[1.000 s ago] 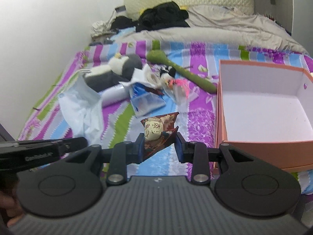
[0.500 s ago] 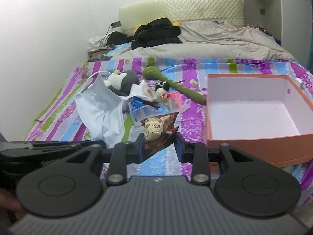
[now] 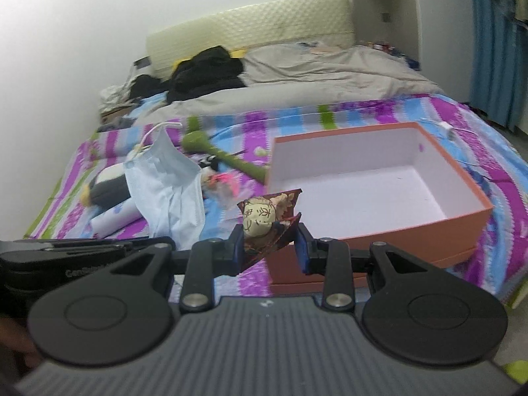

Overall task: Organize soft objects
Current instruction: 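Carry both items over the orange box and open both tools to drop them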

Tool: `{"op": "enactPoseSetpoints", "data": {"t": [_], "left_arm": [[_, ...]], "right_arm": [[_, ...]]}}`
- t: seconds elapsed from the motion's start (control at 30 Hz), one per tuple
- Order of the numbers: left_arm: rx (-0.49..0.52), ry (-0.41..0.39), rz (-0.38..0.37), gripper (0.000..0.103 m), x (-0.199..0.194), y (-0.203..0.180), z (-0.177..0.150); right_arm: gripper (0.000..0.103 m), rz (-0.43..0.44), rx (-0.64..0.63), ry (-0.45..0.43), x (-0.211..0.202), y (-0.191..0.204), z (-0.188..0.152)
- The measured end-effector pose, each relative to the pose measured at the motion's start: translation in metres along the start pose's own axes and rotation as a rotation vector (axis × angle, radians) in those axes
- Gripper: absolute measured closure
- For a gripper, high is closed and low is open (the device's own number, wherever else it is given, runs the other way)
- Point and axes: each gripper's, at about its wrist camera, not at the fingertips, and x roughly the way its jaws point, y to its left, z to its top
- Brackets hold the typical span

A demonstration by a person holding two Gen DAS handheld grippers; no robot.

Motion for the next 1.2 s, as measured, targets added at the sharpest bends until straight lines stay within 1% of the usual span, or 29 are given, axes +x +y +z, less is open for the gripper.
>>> {"op": "enactPoseSetpoints", "data": {"t": [0.17,0.33,0.43,0.6,0.8,0.93,1.07,1.1,1.13,1.2], "left_arm": [[0.030,0.039,-0.045,0.097,0.037,-0.013,0.018],[0.059,0.077,-0.077,0.097,0.083,-0.026,0.039],[0.075,0.127,-0.107,0.097,0.117,-0.035,0.050],[0.094,0.187,-0.104,0.097,0.178,-0.048,0.063],[0.065,0.241,-0.095,0.097,0.243,-0.050,0.081],[0.058,0.255,-0.089,0.097,0.279,-0.054,0.089],[0.036,0.286,-0.084,0.096,0.310,-0.058,0.088],[0.030,0.293,-0.085,0.096,0.316,-0.059,0.087],[0.022,0.291,-0.082,0.093,0.319,-0.059,0.086],[-0.003,0.304,-0.078,0.067,0.323,-0.058,0.082]], "right_arm": [[0.068,-0.043,0.044,0.017,0.013,-0.026,0.006],[0.068,-0.081,0.081,0.045,0.039,-0.055,0.018],[0.068,-0.098,0.095,0.066,0.057,-0.074,0.025],[0.068,-0.108,0.106,0.120,0.100,-0.105,0.033],[0.068,-0.126,0.155,0.174,0.146,-0.142,0.037],[0.068,-0.142,0.170,0.207,0.172,-0.166,0.038],[0.067,-0.149,0.172,0.244,0.191,-0.186,0.038],[0.065,-0.148,0.176,0.247,0.194,-0.190,0.037],[0.064,-0.150,0.184,0.250,0.195,-0.194,0.037],[0.060,-0.151,0.203,0.267,0.198,-0.199,0.036]]}}
